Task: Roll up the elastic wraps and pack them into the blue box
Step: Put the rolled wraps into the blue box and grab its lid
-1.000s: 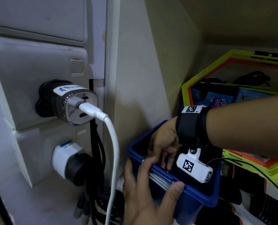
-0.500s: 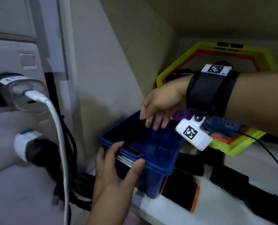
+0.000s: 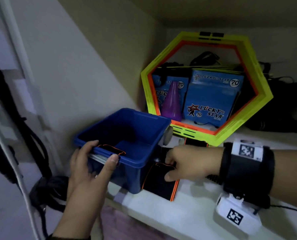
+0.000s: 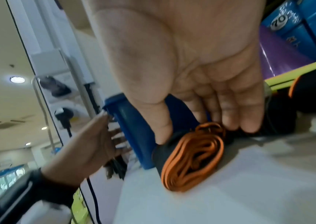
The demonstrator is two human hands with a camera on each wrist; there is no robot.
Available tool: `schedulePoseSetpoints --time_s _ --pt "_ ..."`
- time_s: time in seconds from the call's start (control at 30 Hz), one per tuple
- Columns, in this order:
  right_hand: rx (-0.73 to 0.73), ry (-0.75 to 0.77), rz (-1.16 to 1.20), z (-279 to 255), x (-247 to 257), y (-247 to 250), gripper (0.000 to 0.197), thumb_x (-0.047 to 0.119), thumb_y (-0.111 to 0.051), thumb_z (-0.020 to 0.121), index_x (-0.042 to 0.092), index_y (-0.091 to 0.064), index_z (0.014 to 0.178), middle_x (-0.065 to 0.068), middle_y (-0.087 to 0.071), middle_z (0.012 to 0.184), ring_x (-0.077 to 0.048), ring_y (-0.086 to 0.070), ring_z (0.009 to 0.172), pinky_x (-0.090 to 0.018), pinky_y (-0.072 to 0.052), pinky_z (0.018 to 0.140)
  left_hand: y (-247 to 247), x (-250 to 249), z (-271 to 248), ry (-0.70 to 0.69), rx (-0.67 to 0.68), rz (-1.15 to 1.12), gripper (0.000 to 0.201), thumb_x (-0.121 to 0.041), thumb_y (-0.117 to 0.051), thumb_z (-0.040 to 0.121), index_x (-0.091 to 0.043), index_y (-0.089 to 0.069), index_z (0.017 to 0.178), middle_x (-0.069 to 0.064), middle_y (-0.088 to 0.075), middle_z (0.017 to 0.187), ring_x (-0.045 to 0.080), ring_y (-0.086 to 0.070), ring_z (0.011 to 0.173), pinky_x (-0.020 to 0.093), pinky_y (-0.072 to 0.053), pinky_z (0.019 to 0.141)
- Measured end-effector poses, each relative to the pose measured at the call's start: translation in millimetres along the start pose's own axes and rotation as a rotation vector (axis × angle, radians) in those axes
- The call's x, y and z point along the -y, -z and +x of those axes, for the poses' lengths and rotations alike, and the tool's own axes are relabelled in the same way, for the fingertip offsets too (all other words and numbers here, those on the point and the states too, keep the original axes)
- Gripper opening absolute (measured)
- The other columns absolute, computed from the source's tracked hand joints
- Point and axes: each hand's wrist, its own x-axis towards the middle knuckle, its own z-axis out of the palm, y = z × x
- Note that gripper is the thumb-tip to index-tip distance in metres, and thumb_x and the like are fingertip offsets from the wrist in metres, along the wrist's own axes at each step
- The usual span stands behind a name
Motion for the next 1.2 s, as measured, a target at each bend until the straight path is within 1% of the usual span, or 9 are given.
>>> schedulePoseSetpoints --time_s 0.07,0.17,0.37,0.5,0.57,0.73,0.9,1.07,1.2 --pt "-0.069 0.028 0.034 -1.6 5.4 -15.9 0.046 0.055 -0.073 0.077 0.019 -0.065 0.105 0.003 -0.067 0.093 -0.015 -0.062 0.079 -0.030 -0.052 0.065 0.4 0.9 -0.5 0.002 0.003 -0.002 0.040 -0.040 -0.070 0.084 -0.048 -0.051 0.118 -0.015 -0.044 0.137 -0.036 -0.040 0.097 -0.006 -0.036 0.069" --pt "-0.092 0.050 0.048 3.0 7.7 -27.8 0.057 0.058 -0.077 0.069 0.019 -0.064 0.108 0.003 -0.067 0.098 -0.016 -0.064 0.086 -0.037 -0.058 0.077 2.1 0.8 -0.3 0.005 0.010 -0.003 0.041 -0.048 -0.068 0.080 -0.051 -0.050 0.117 -0.018 -0.044 0.135 -0.034 -0.041 0.100 0.001 -0.038 0.072" --pt "-0.042 0.032 0.108 14.9 9.3 -25.2 0.045 0.046 -0.081 0.063 0.011 -0.067 0.088 -0.009 -0.071 0.086 -0.021 -0.063 0.069 -0.035 -0.048 0.052 3.5 -0.1 0.2 0.022 0.023 -0.004 0.047 -0.057 -0.064 0.075 -0.053 -0.050 0.119 -0.022 -0.041 0.137 -0.032 -0.039 0.105 0.009 -0.039 0.075" --pt "0.019 0.019 0.152 15.5 8.2 -16.1 0.044 0.039 -0.082 0.059 0.013 -0.068 0.091 -0.006 -0.071 0.081 -0.026 -0.066 0.069 -0.038 -0.051 0.053 3.3 -0.9 -0.8 0.026 0.020 -0.033 0.049 -0.057 -0.065 0.073 -0.053 -0.051 0.119 -0.022 -0.042 0.136 -0.017 -0.046 0.115 0.010 -0.040 0.077" --pt "0.061 -0.004 0.187 10.2 4.2 -6.2 0.043 0.032 -0.082 0.061 0.015 -0.066 0.097 -0.003 -0.072 0.082 -0.024 -0.066 0.066 -0.036 -0.052 0.053 3.0 0.0 -0.7 0.021 0.022 -0.043 0.047 -0.055 -0.066 0.074 -0.053 -0.051 0.118 -0.022 -0.043 0.136 -0.013 -0.047 0.117 0.010 -0.041 0.078" --pt "0.053 0.019 0.282 -14.4 -9.6 45.8 0.037 0.018 -0.081 0.068 0.023 -0.064 0.101 0.003 -0.072 0.088 -0.015 -0.070 0.077 -0.031 -0.055 0.061 1.4 2.0 -0.1 0.036 0.018 -0.046 0.042 -0.048 -0.071 0.077 -0.058 -0.050 0.112 -0.025 -0.042 0.134 -0.030 -0.043 0.104 0.008 -0.039 0.076" --pt "-0.012 0.102 0.485 -22.6 4.7 109.1 0.024 -0.009 -0.070 0.078 0.002 -0.065 0.098 -0.006 -0.071 0.080 -0.014 -0.069 0.068 -0.020 -0.051 0.056 1.4 6.6 2.0 0.016 0.005 -0.052 0.051 -0.063 -0.067 0.065 -0.062 -0.050 0.113 -0.026 -0.040 0.137 -0.005 -0.047 0.124 0.027 -0.042 0.101" --pt "0.038 0.131 0.361 22.8 44.7 135.0 0.038 0.006 -0.082 0.075 0.004 -0.070 0.111 -0.015 -0.075 0.105 -0.033 -0.072 0.100 -0.045 -0.057 0.091 1.7 14.0 4.4 -0.020 -0.018 -0.030 0.059 -0.064 -0.068 0.066 -0.054 -0.051 0.121 -0.028 -0.036 0.137 0.003 -0.049 0.127 0.043 -0.046 0.107" --pt "0.178 0.059 0.102 65.9 84.7 132.1 0.039 0.015 -0.086 0.073 0.009 -0.072 0.109 -0.010 -0.077 0.100 -0.029 -0.074 0.096 -0.049 -0.057 0.091 1.9 19.6 5.7 -0.027 -0.010 -0.034 0.060 -0.069 -0.072 0.069 -0.055 -0.051 0.123 -0.025 -0.033 0.143 0.008 -0.050 0.129 0.044 -0.046 0.106"
